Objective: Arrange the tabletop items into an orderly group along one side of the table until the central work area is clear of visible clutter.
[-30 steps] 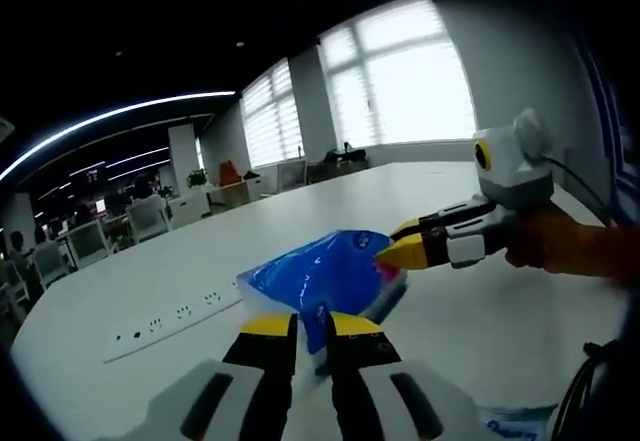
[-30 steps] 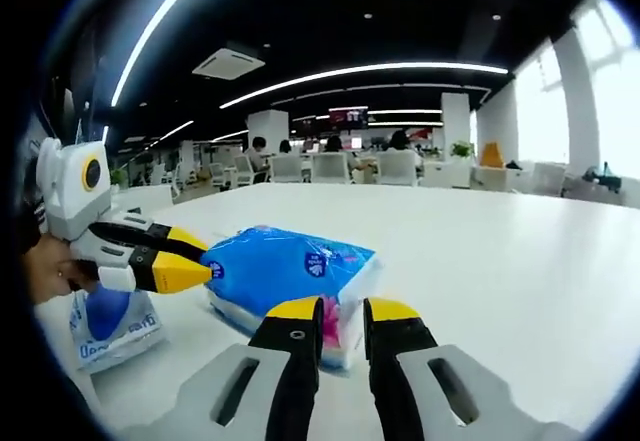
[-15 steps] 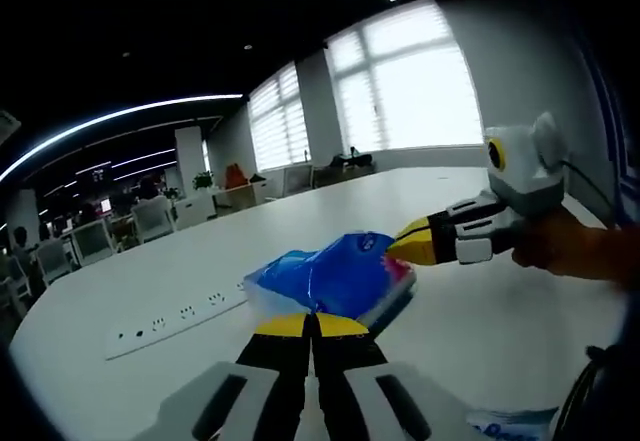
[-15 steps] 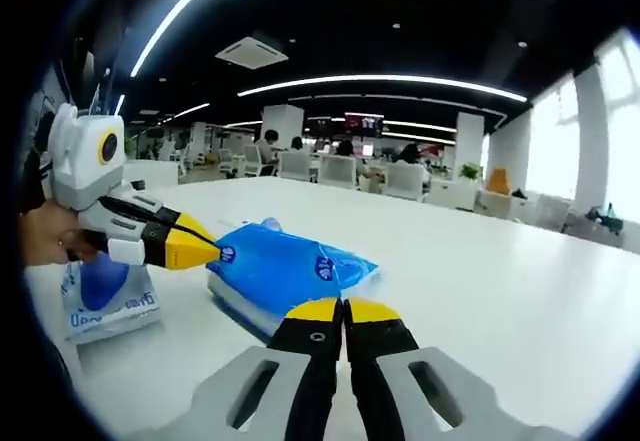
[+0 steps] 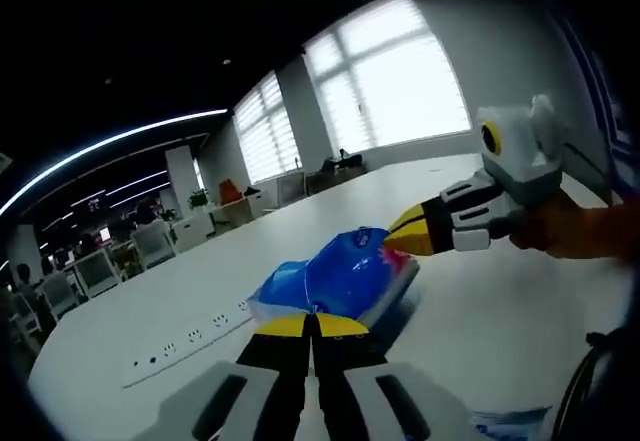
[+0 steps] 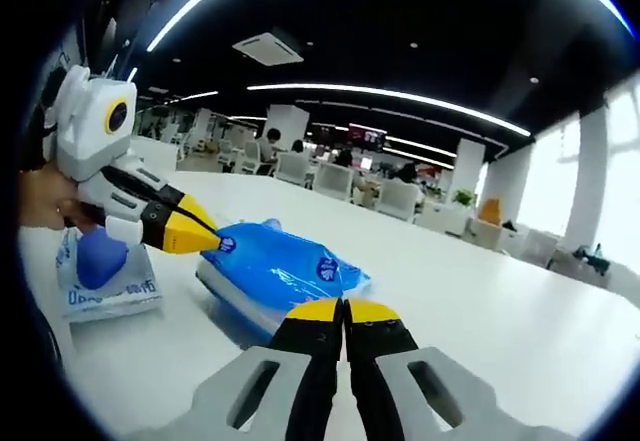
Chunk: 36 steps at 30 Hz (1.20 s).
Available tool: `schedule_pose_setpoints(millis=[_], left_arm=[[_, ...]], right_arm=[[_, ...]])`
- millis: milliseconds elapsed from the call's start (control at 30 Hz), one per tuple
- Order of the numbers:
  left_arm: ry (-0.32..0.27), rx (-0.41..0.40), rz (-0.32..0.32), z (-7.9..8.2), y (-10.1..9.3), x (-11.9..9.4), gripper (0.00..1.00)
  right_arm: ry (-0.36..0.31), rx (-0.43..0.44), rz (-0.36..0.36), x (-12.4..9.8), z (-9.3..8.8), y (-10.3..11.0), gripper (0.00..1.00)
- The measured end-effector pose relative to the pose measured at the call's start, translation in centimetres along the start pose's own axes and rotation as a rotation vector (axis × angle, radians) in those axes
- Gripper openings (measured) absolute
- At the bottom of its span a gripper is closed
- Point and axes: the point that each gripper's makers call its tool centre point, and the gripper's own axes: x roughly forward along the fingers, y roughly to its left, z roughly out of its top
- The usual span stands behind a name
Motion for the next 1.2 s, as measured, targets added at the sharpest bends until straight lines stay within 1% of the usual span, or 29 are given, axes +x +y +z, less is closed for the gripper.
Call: schedule_pose_setpoints(millis=[67, 100, 133, 167, 233, 333, 367, 567, 667, 733, 900, 1033, 1200], left_arm=[[-0.01, 0.016, 0.0, 0.4, -0.2, -0.2, 0.0], [-0.01, 0.027, -0.01, 0.5, -0.4, -0.2, 0.0], [-0.01, 0.027, -0.01, 0.5, -0.4, -0.3, 0.0], [-0.012, 0.032, -0.007, 0.8, -0.4, -0.5, 0.0], [-0.014, 0.044, -0.012, 1.0, -0.7, -0.7, 0.0], [-0.017, 0.083, -0.013, 1.4, -1.2, -1.0, 0.0], [-0.02, 0.092, -0.018, 1.7, -1.5, -1.2, 0.0], [-0.028, 0.097, -0.042, 2.4, -2.4, -1.5, 0.0], [-0.024, 0.121, -0.048, 2.4, -2.8, -1.6, 0.0], [-0.024, 0.113, -0.052, 2.5, -3.1, -1.8, 0.0], [-0.019, 0.119, -0.058, 2.5, -3.8, -2.4, 0.0], [-0.025, 0.125, -0.059, 2.9, -4.3, -3.1, 0.0], [-0.023, 0.131, -0.063, 2.9, -4.8, -3.7, 0.0]], right_arm=[[-0.005, -0.013, -0.009, -0.3, 0.1, 0.0, 0.0], [-0.005, -0.017, -0.012, -0.4, 0.1, -0.1, 0.0], [-0.006, -0.017, -0.012, -0.5, 0.1, -0.1, 0.0], [-0.002, 0.002, 0.001, -0.7, 0.0, 0.0, 0.0], [0.004, -0.008, 0.0, -0.9, -0.1, 0.0, 0.0], [0.004, -0.015, -0.004, -1.3, 0.0, -0.1, 0.0], [0.001, -0.019, -0.01, -1.3, 0.2, -0.4, 0.0], [0.0, -0.032, -0.021, -2.4, 0.7, -1.2, 0.0], [0.001, -0.043, -0.026, -2.5, 0.8, -1.5, 0.0], [0.01, -0.068, -0.026, -2.8, 0.7, -1.4, 0.0], [0.006, -0.076, -0.029, -3.8, 0.8, -1.3, 0.0], [0.003, -0.082, -0.031, -4.6, 1.1, -1.1, 0.0], [0.001, -0.09, -0.03, -5.5, 1.3, -0.8, 0.0]])
